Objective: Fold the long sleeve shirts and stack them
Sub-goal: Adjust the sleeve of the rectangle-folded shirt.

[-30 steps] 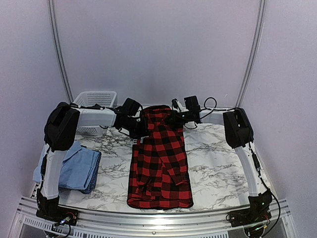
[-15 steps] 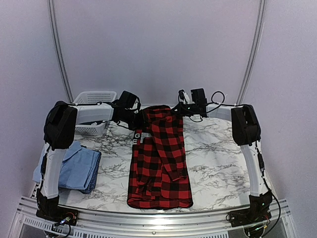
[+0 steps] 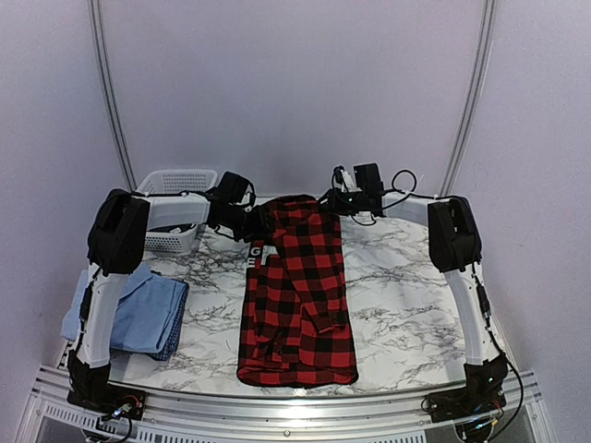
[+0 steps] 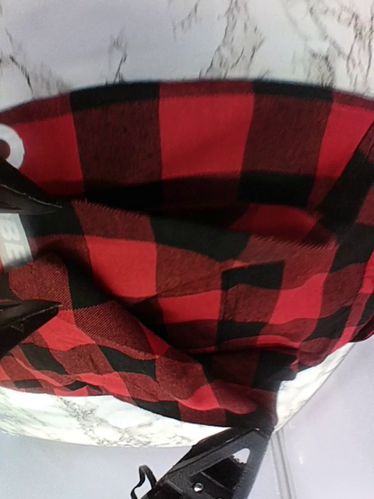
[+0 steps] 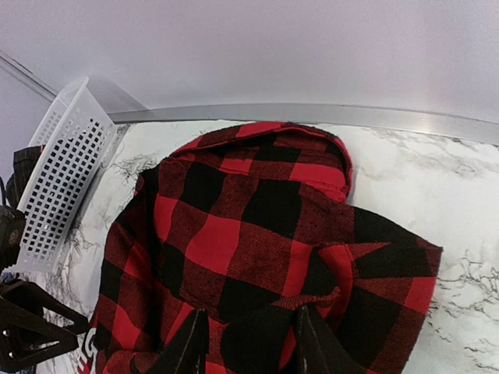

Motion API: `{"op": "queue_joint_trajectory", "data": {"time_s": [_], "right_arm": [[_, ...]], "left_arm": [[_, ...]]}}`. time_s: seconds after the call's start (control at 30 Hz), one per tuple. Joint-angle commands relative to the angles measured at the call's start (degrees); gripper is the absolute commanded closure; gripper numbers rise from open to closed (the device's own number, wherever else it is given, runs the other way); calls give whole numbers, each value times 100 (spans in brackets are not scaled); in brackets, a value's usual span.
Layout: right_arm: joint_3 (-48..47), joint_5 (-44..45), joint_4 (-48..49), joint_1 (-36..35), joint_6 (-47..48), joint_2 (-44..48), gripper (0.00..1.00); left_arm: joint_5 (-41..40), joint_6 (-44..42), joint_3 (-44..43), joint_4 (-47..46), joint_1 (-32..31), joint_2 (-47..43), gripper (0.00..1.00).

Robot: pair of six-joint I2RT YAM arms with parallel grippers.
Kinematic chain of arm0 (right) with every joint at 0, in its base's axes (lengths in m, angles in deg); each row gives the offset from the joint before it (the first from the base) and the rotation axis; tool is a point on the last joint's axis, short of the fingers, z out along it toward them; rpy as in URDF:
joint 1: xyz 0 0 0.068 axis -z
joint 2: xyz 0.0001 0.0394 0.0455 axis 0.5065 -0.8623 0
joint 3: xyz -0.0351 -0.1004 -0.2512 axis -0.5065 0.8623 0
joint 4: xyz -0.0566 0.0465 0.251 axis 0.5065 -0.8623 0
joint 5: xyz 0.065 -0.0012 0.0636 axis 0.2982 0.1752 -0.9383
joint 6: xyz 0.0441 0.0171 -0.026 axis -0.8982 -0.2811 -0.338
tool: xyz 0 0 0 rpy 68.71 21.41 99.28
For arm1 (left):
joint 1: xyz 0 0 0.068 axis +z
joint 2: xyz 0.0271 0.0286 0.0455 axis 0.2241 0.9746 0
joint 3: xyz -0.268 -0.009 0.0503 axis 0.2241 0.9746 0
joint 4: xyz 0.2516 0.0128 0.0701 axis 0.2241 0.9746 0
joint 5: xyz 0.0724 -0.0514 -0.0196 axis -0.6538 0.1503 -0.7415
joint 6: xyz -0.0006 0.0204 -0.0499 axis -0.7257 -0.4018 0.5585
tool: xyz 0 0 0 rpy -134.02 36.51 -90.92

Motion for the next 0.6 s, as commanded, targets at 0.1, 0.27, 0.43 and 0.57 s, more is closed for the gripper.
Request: {"op": "queue_joint_trajectory", "data": {"time_s": [0.1, 0.27, 0.43, 0.57], "right_arm": [[-18, 749, -352, 53, 176, 506, 58], [247, 597, -377, 28, 190, 794, 61], [976, 206, 40, -322, 219, 1119, 71], [1277, -154, 346, -525, 194, 1040, 81]], "left_arm": [[-355, -188, 280, 61, 33, -689, 64], [-238, -196, 250, 55, -112, -725, 76], [-82, -151, 102, -129, -252, -527, 86], [244, -49, -124, -407, -308, -139, 89]]}}
